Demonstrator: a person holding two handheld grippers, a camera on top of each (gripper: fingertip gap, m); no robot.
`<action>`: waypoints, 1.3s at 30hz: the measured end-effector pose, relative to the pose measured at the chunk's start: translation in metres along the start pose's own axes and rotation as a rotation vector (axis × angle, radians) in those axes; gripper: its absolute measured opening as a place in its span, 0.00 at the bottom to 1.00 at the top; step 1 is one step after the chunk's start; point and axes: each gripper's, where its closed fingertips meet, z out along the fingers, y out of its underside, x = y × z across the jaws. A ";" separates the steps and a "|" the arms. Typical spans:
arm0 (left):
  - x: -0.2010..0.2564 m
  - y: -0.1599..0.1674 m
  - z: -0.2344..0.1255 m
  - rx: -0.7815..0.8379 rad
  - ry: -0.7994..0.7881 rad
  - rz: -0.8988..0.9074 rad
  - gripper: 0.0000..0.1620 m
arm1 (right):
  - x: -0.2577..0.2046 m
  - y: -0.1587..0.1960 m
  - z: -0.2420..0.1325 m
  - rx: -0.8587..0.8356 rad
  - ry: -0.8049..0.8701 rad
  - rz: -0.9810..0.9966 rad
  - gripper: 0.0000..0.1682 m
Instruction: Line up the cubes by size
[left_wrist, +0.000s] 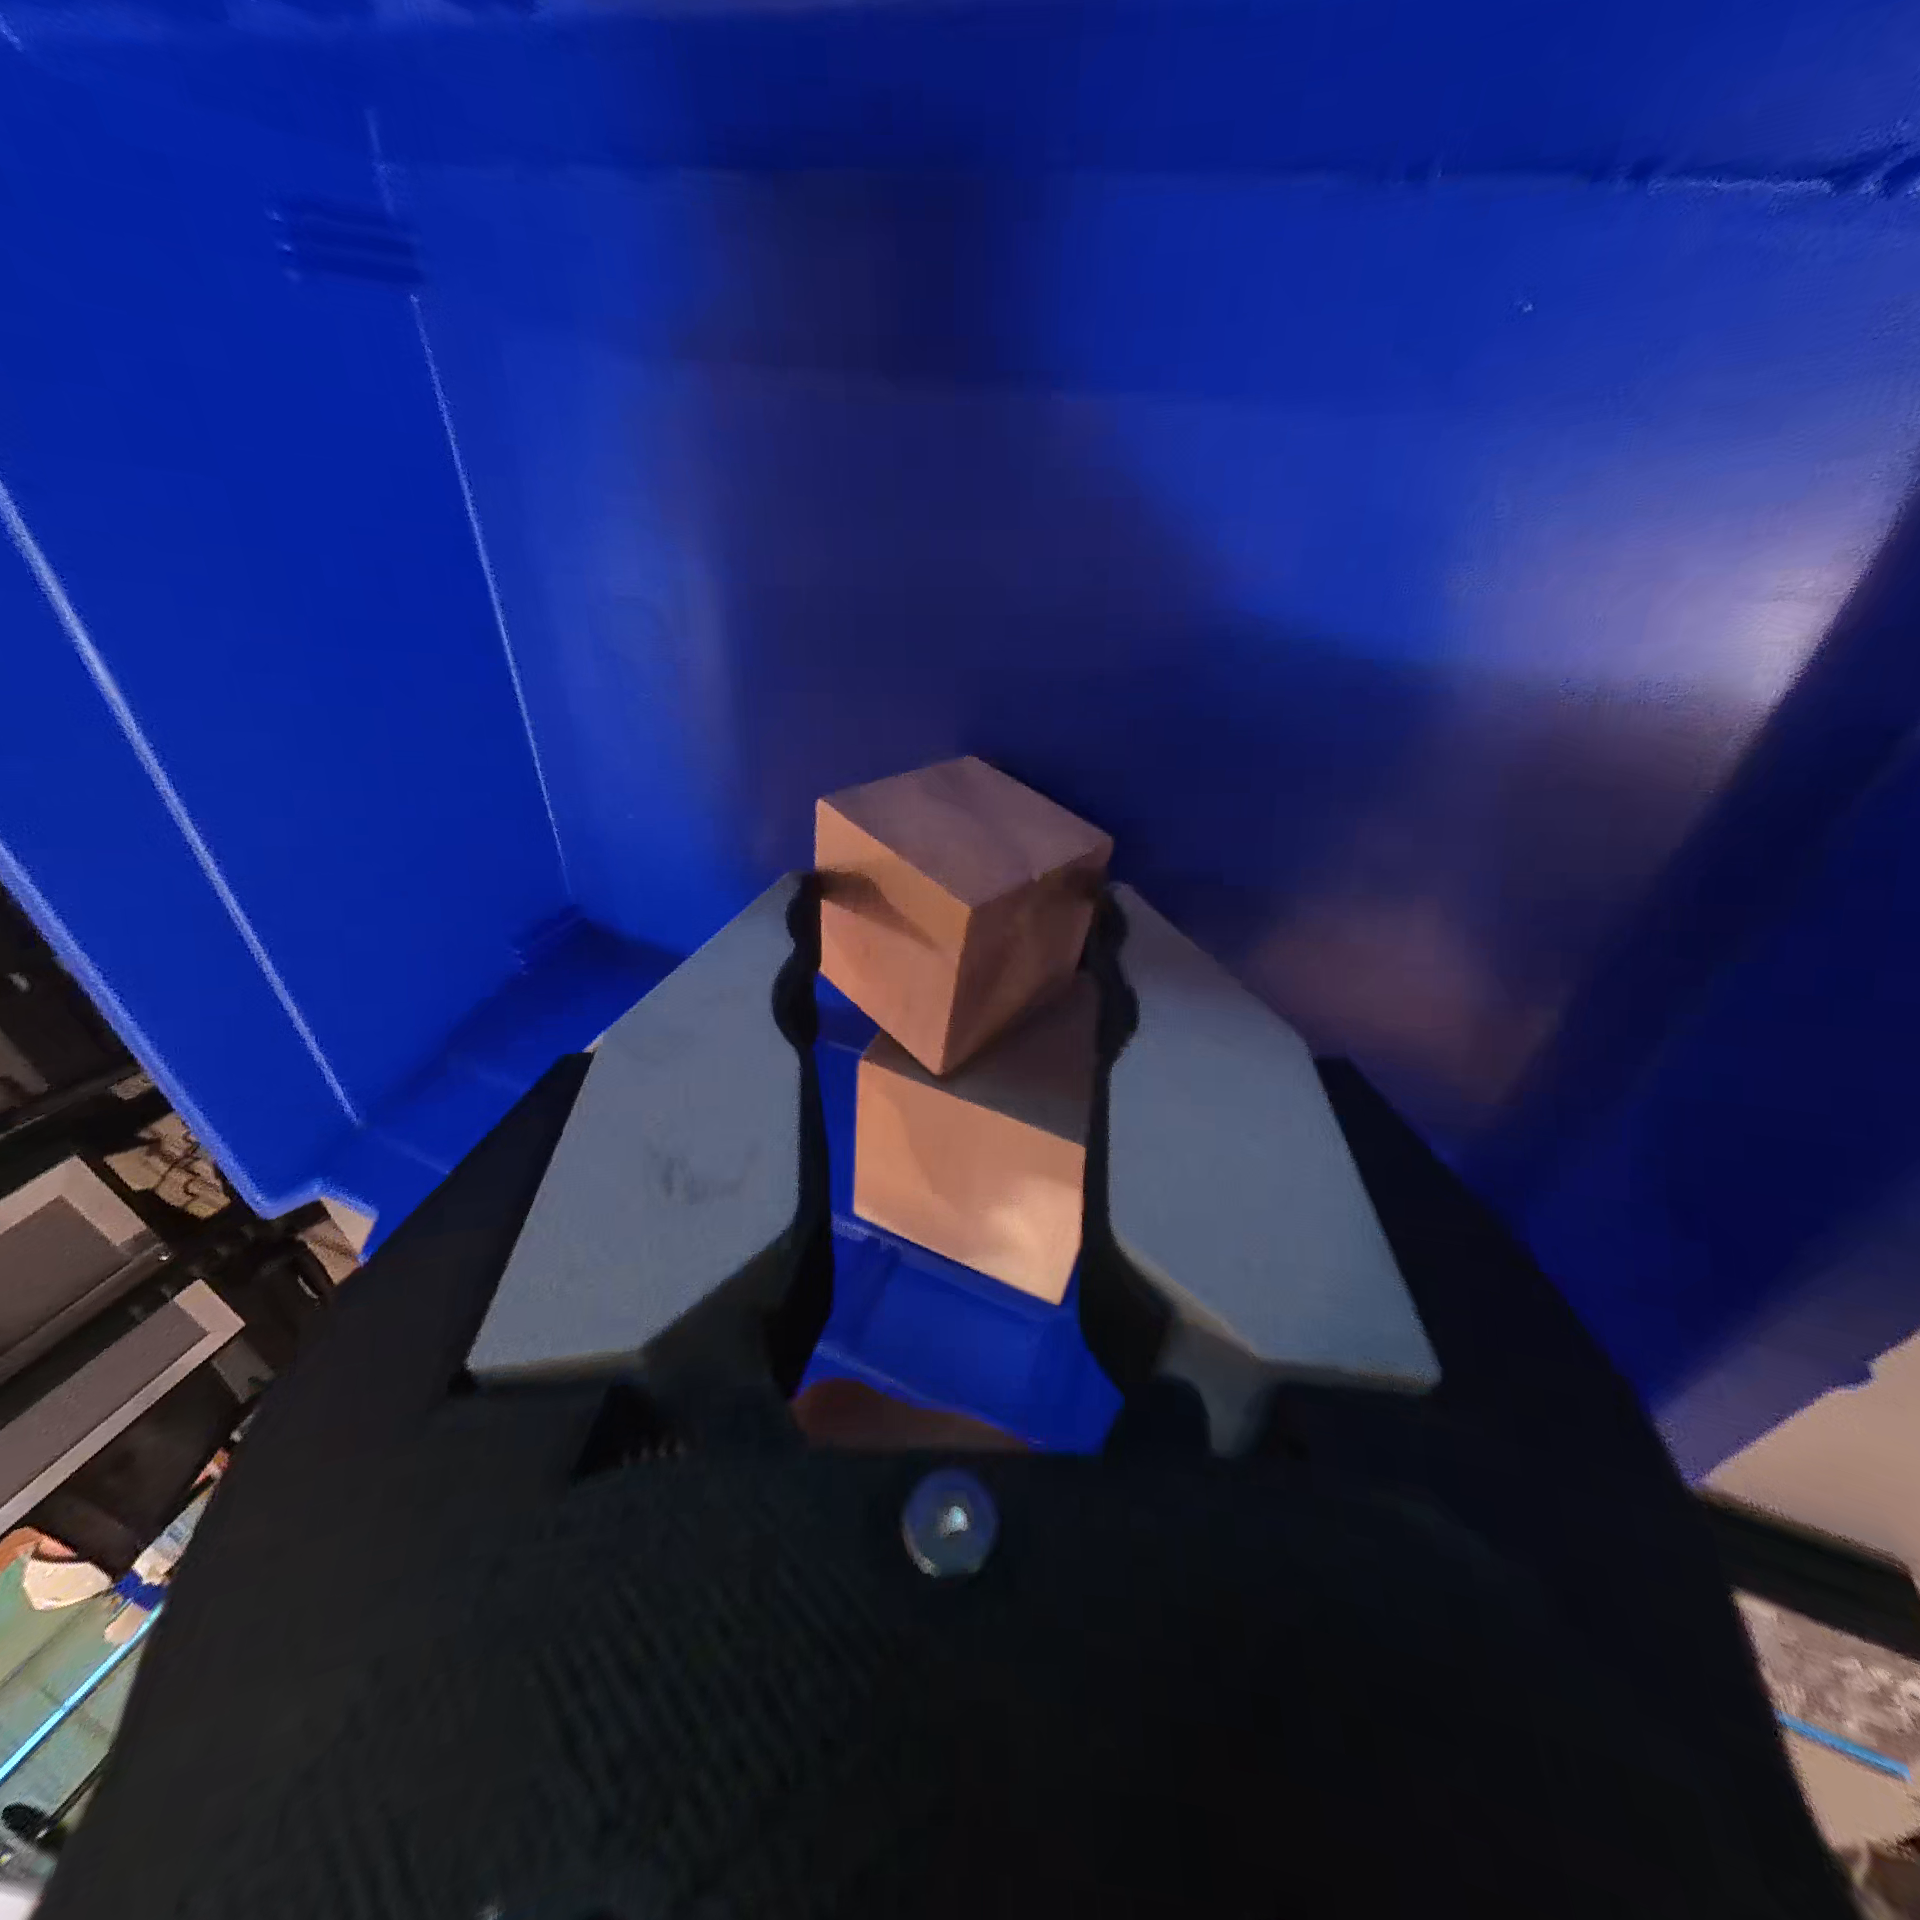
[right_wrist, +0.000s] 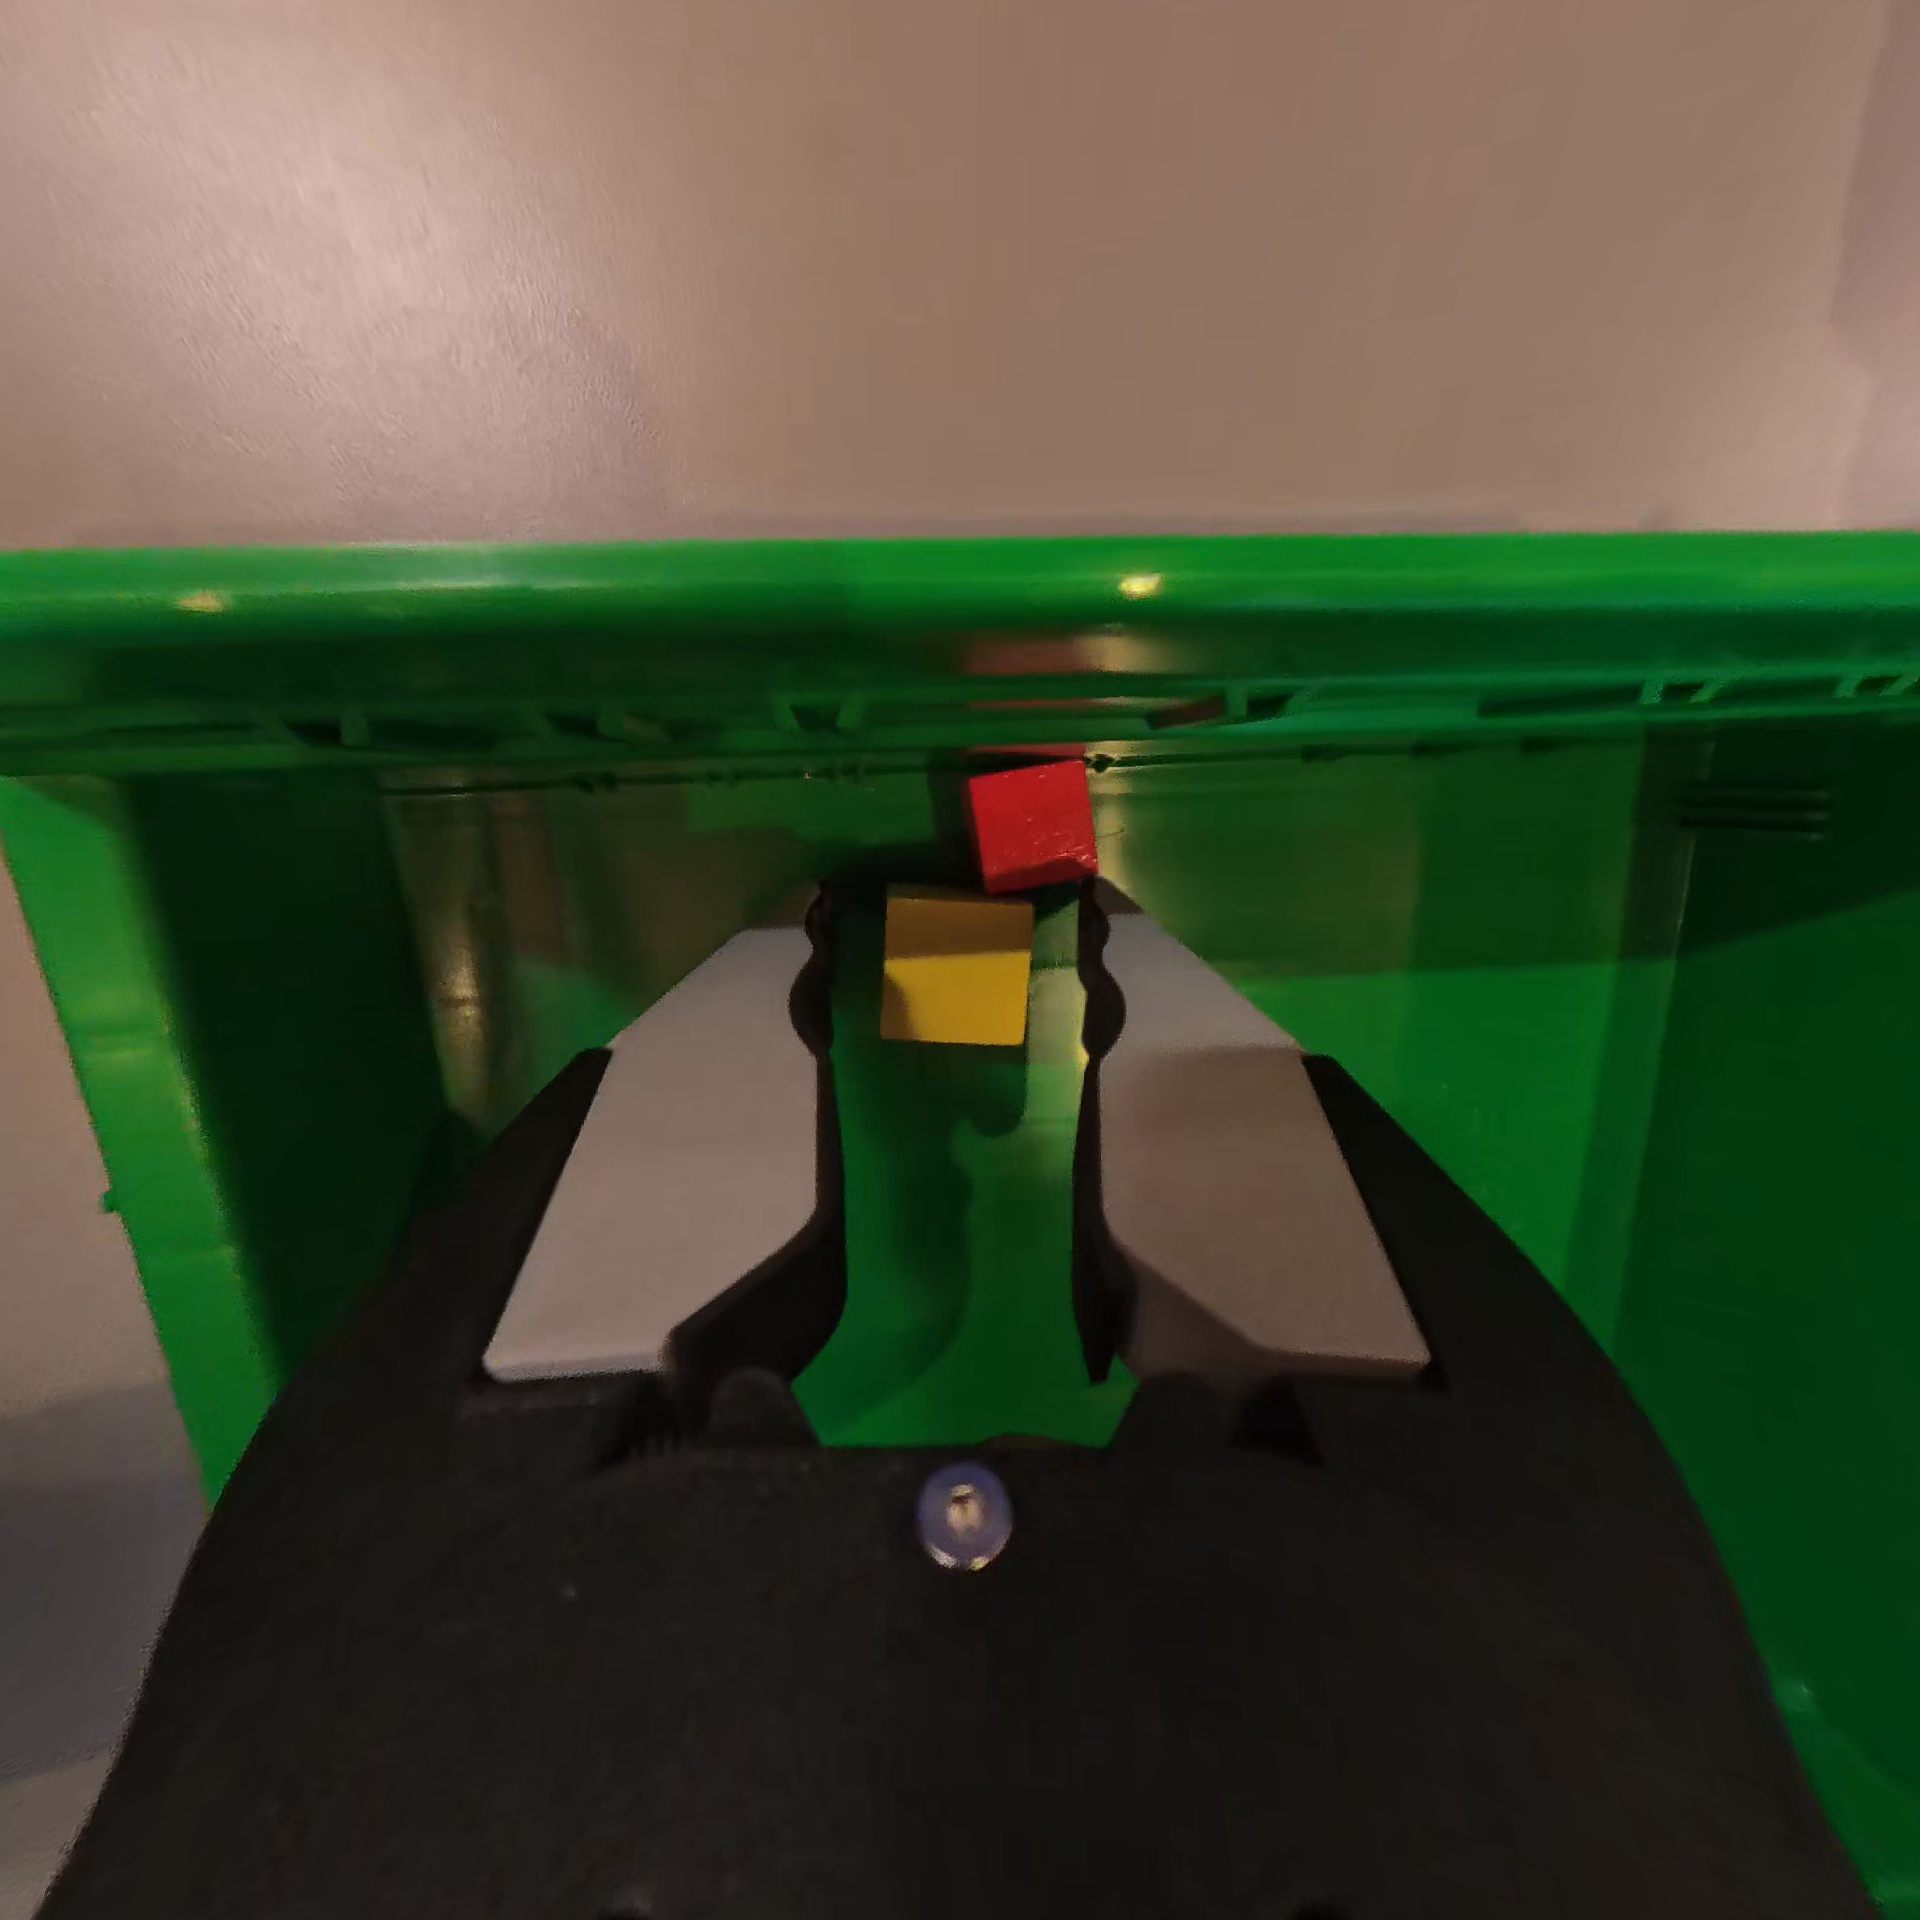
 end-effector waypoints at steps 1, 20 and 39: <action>0.002 0.004 0.002 -0.035 0.020 0.019 0.35 | 0.000 -0.001 -0.001 0.004 -0.002 0.005 0.26; -0.009 -0.009 0.002 0.100 -0.068 -0.010 0.30 | -0.007 -0.006 -0.022 0.101 0.017 0.057 0.26; 0.064 -0.244 -0.247 1.277 -0.539 0.061 0.29 | -0.094 -0.147 -0.162 1.007 -0.280 0.413 0.36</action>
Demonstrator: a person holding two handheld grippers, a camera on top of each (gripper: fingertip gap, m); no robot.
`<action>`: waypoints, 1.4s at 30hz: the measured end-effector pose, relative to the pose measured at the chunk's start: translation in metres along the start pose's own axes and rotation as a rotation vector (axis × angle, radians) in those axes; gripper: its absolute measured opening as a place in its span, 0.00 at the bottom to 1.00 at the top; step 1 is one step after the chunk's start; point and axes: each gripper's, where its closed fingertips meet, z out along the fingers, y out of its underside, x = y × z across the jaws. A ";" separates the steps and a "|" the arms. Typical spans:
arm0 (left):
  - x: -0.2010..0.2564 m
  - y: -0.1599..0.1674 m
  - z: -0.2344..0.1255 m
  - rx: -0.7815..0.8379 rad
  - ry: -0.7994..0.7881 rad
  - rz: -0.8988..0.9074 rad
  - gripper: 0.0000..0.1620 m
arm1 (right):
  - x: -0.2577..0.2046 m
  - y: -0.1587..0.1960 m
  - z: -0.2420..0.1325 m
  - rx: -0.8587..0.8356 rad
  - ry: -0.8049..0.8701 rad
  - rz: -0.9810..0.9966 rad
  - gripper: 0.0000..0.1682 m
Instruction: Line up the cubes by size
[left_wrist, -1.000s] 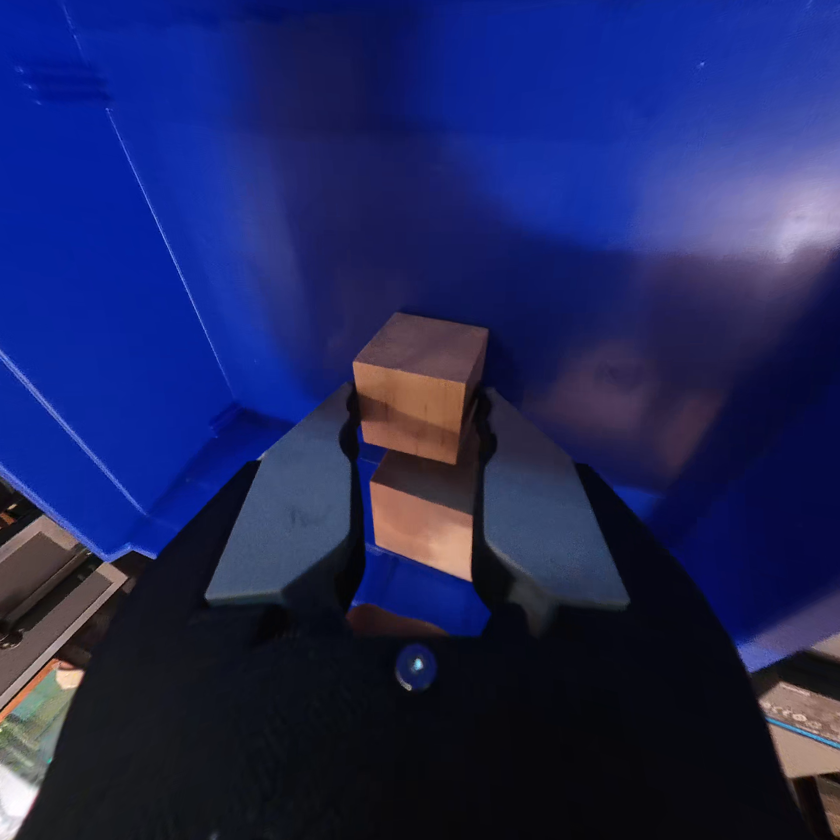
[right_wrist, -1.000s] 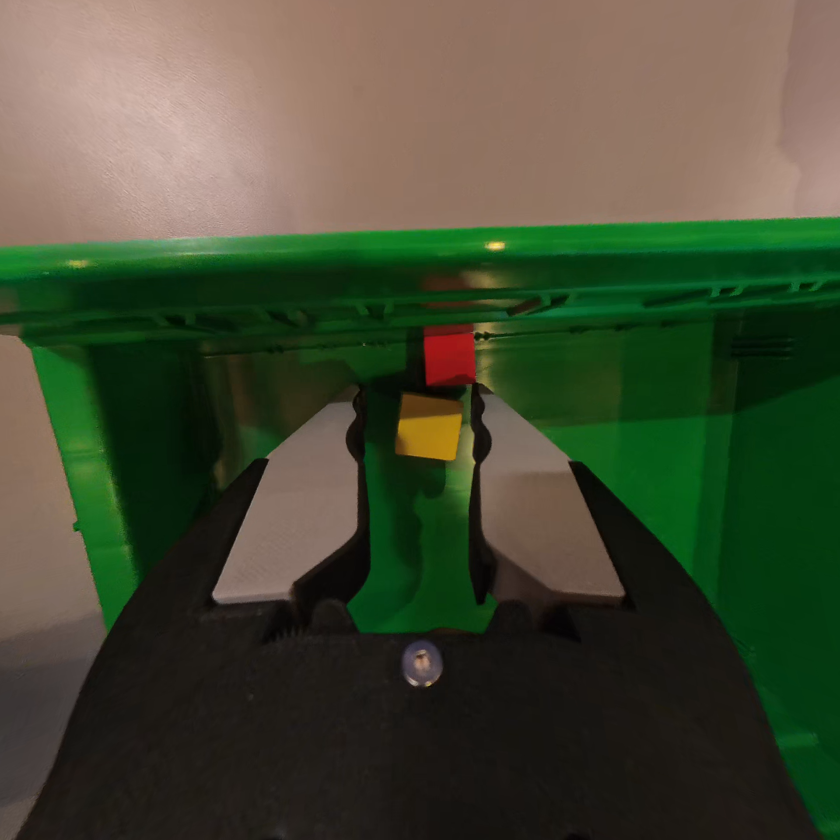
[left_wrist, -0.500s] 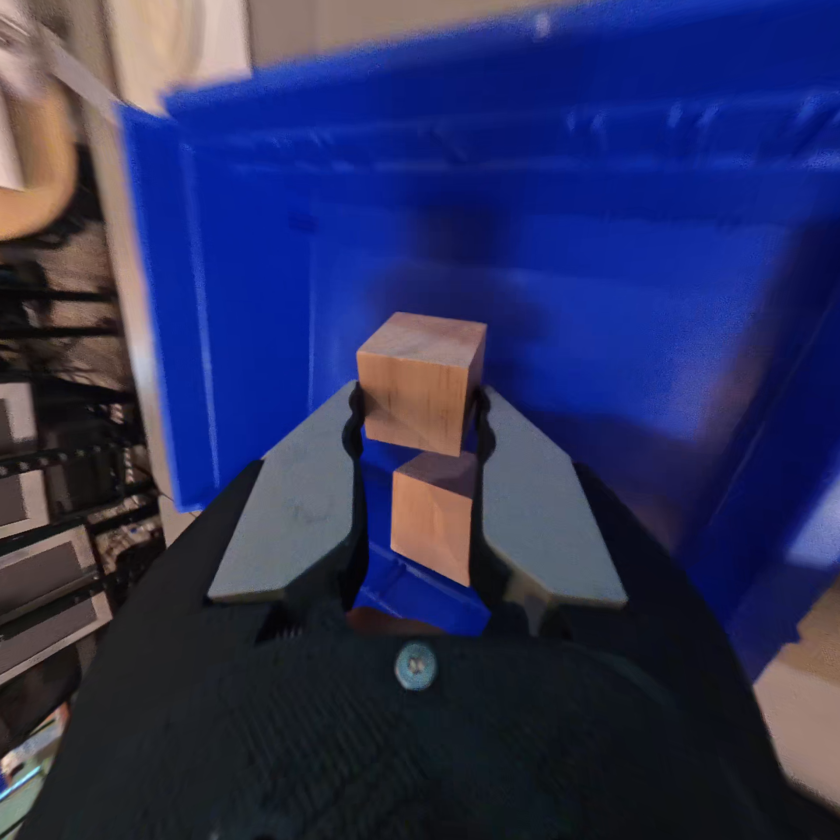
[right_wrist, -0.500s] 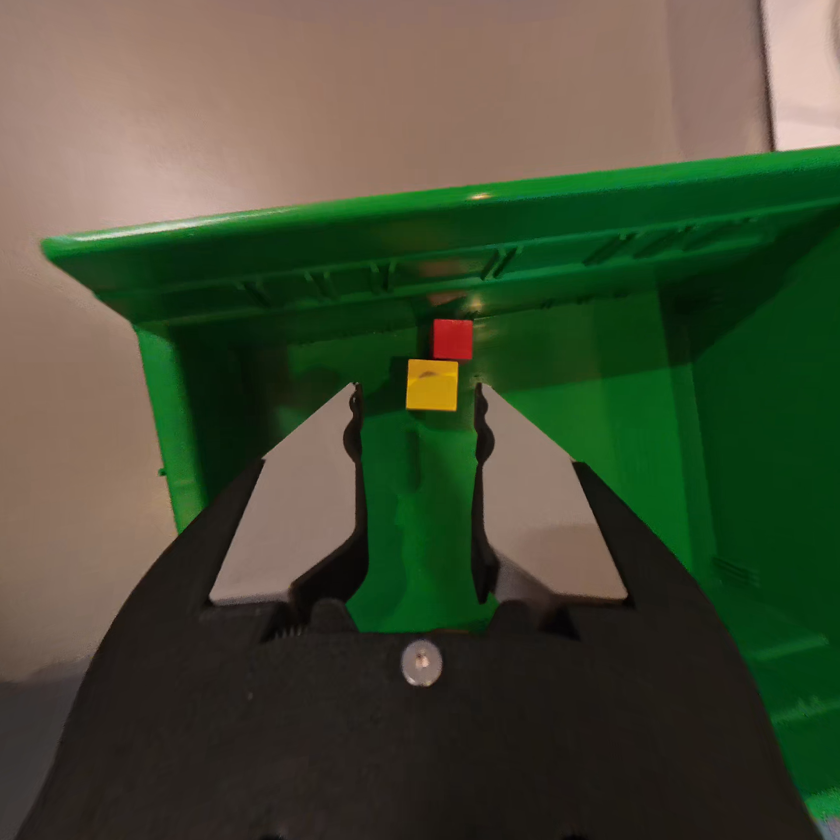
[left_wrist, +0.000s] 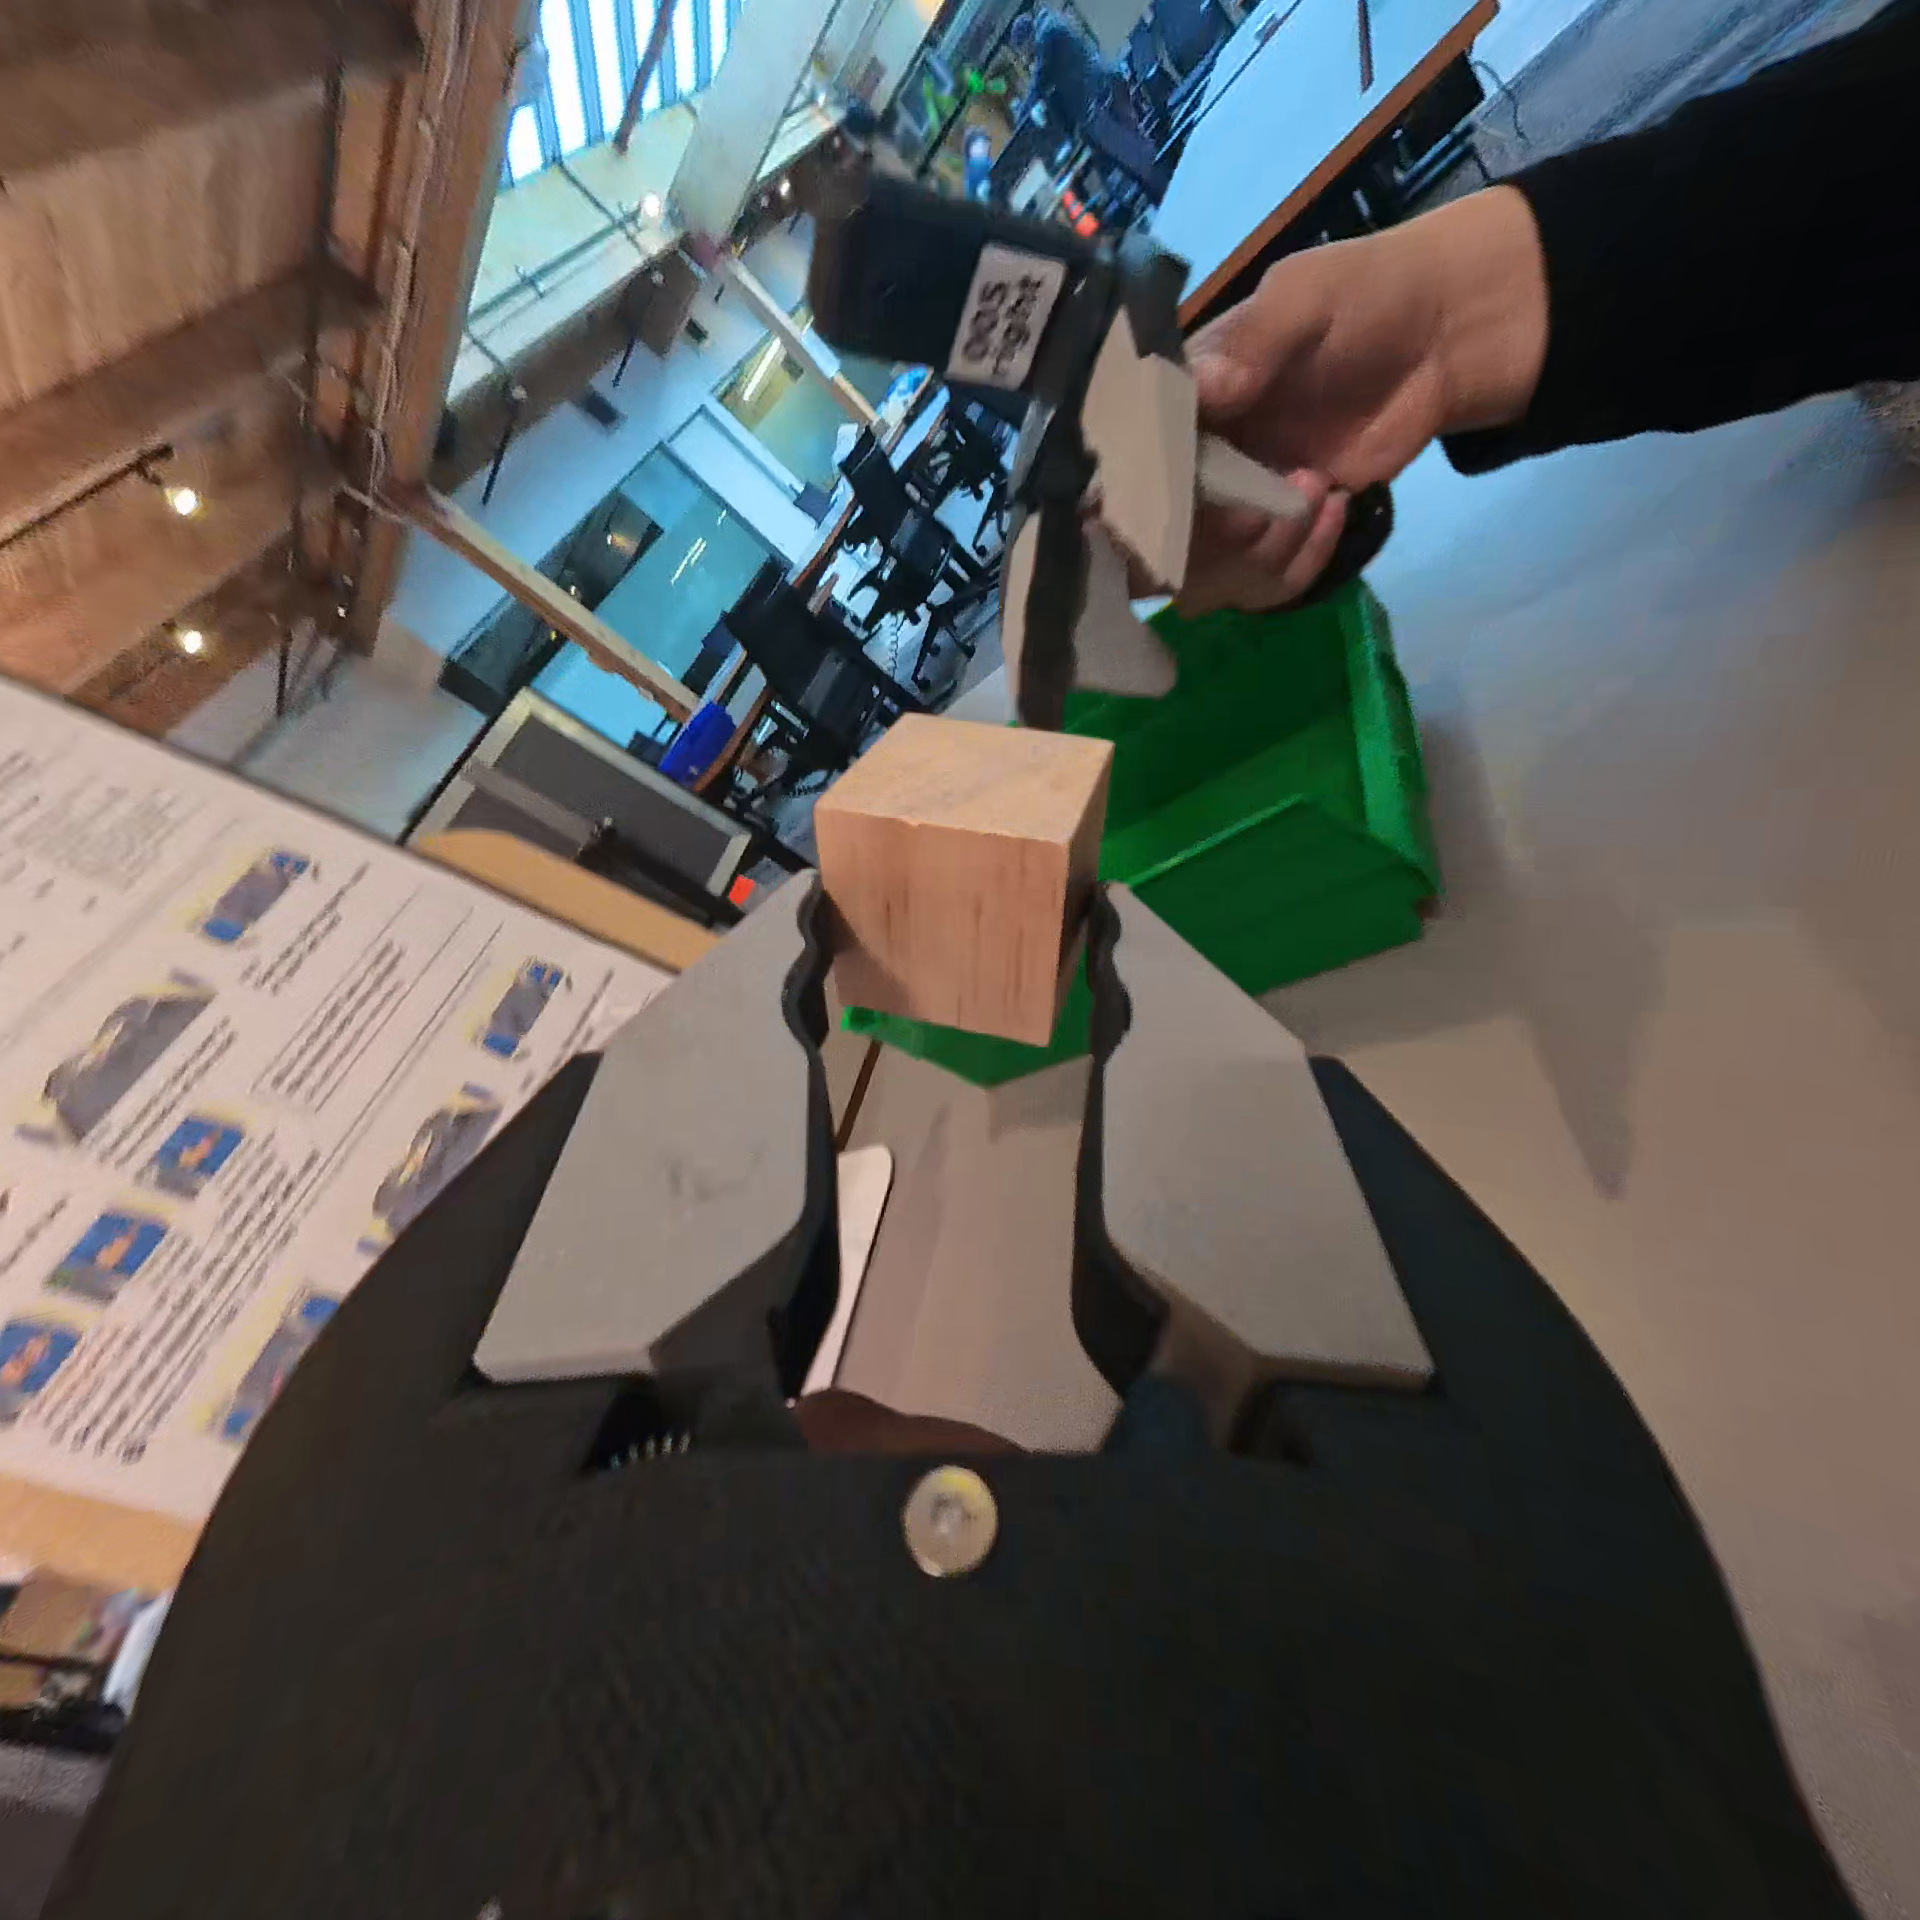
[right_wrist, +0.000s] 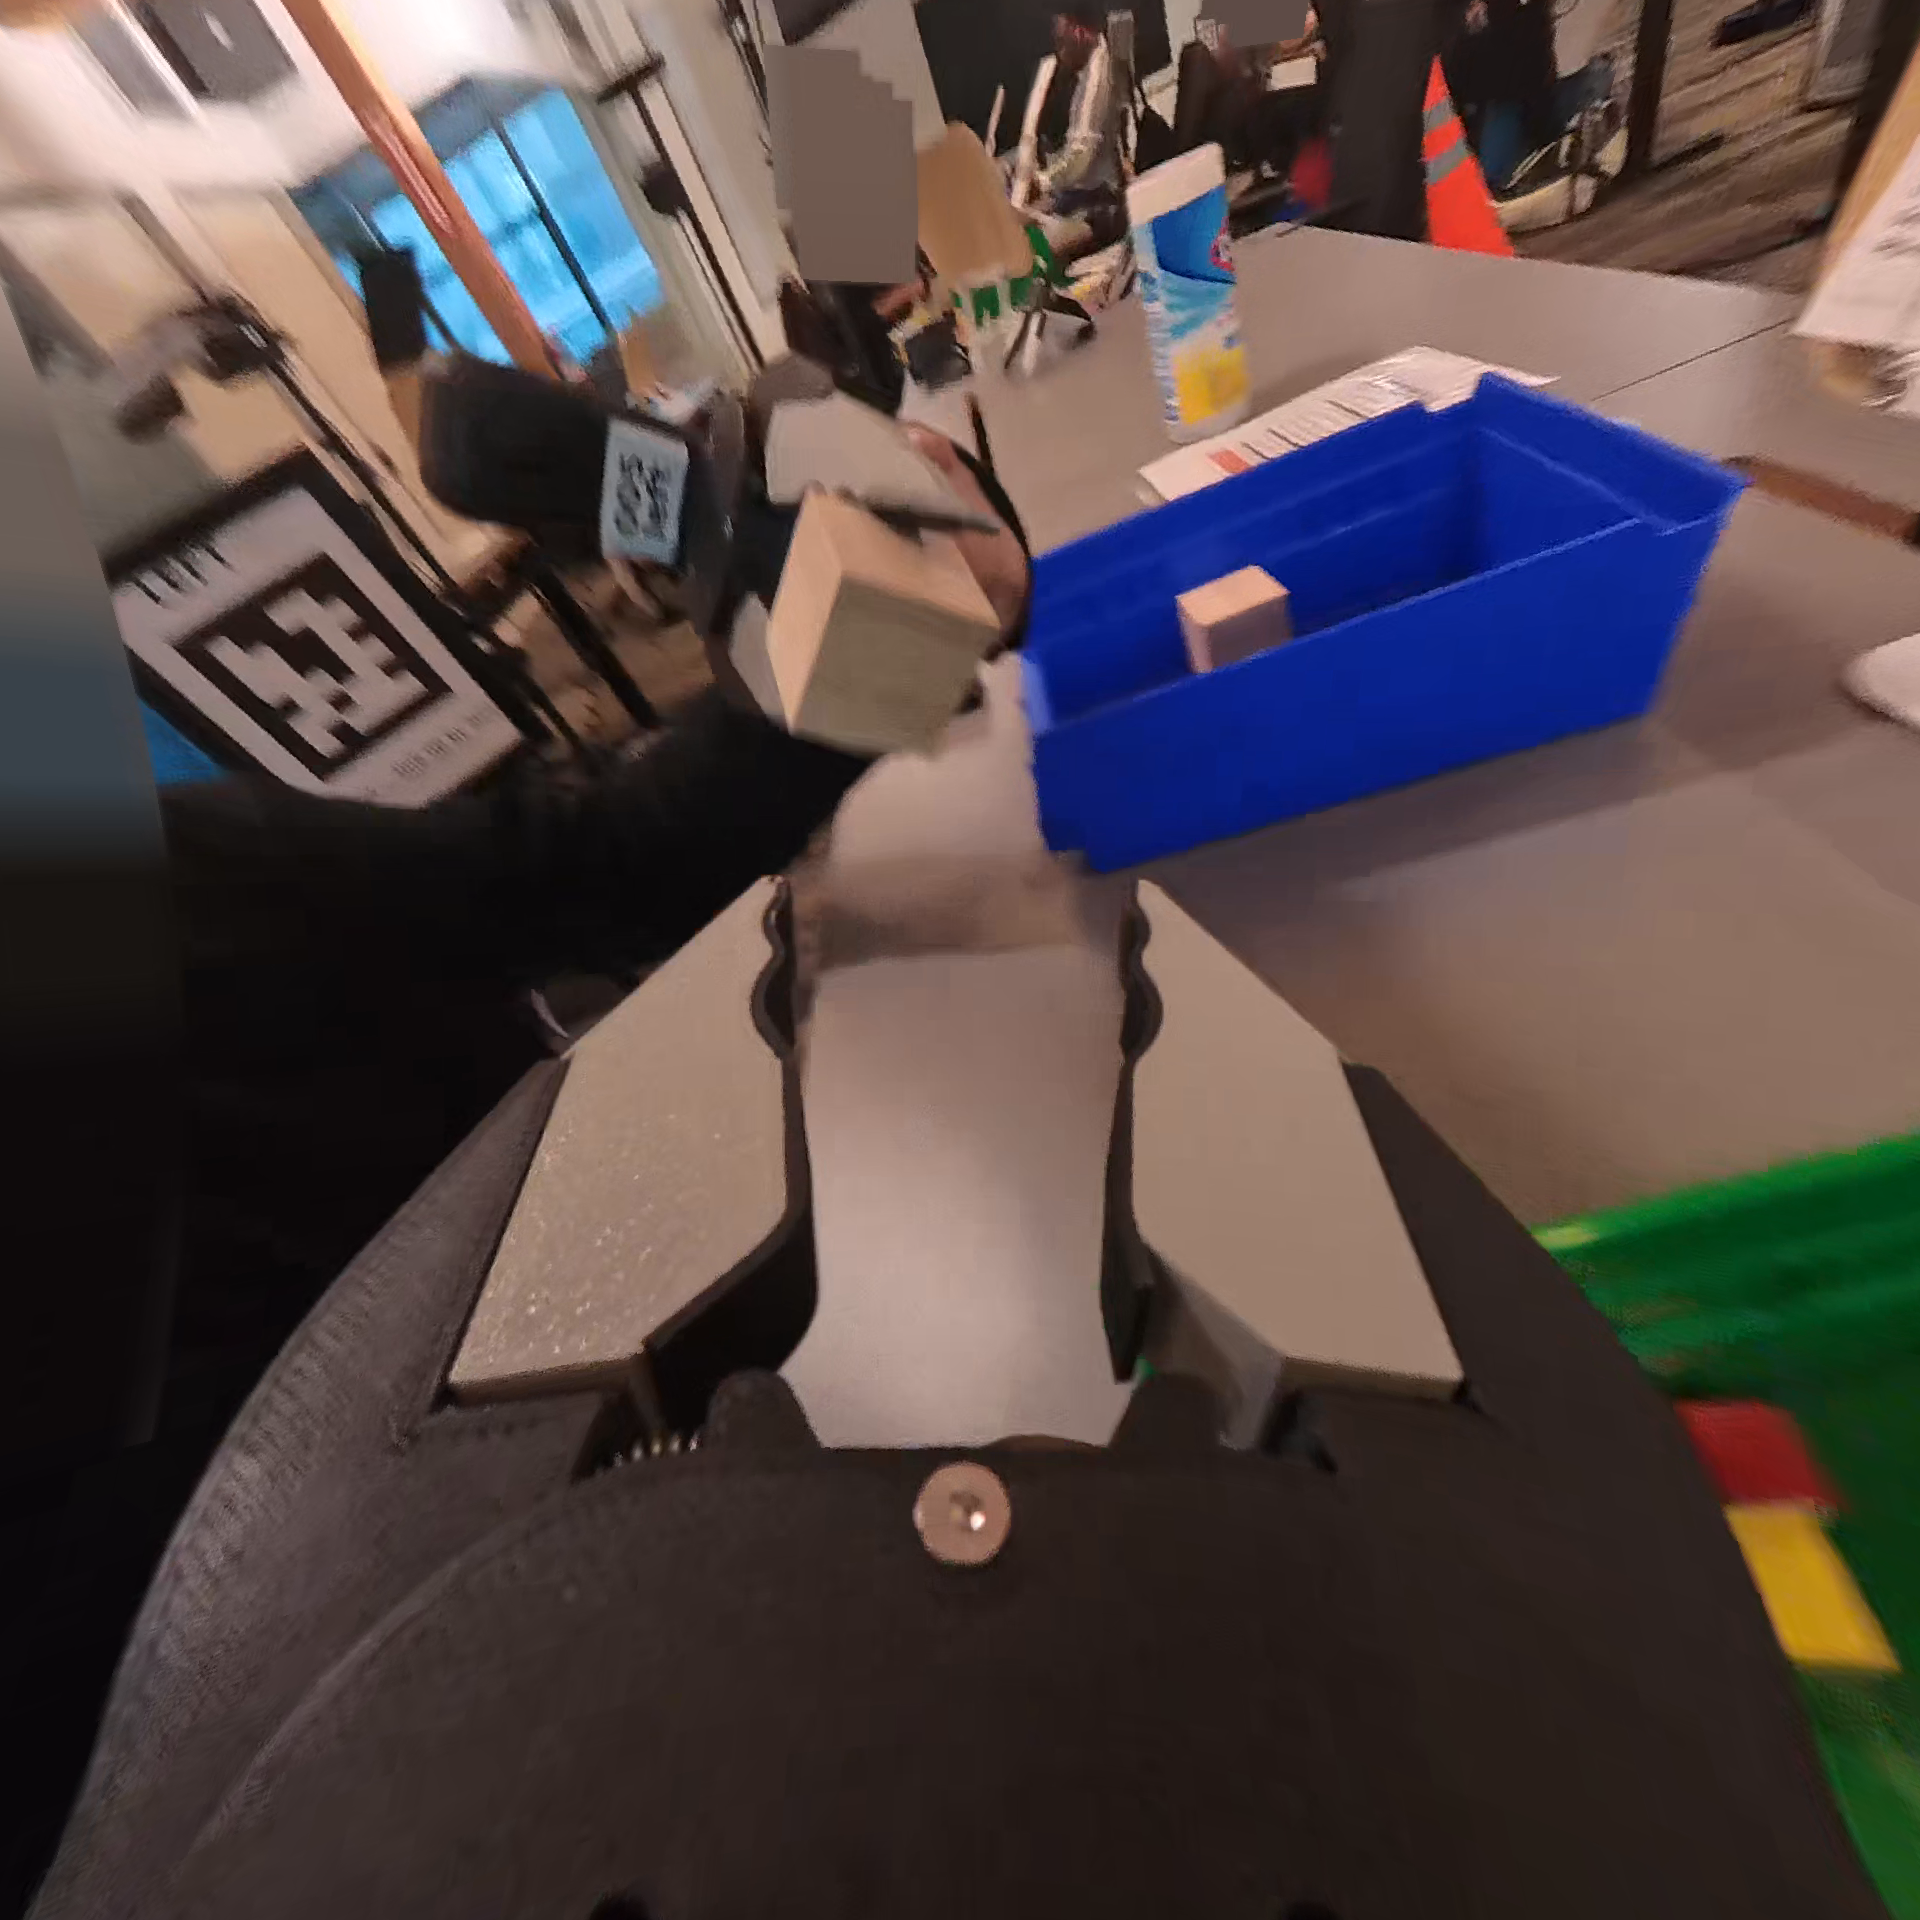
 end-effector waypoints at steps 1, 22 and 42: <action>0.008 -0.005 0.009 0.009 0.011 0.016 0.29 | -0.009 -0.001 0.008 0.016 -0.041 0.036 0.41; 0.027 0.020 -0.018 -0.093 -0.072 -0.150 0.09 | 0.079 0.057 -0.087 -0.585 0.482 -0.334 0.26; 0.067 0.039 -0.041 -0.131 -0.040 -0.158 0.10 | 0.143 0.137 -0.088 -1.231 0.427 -0.358 0.26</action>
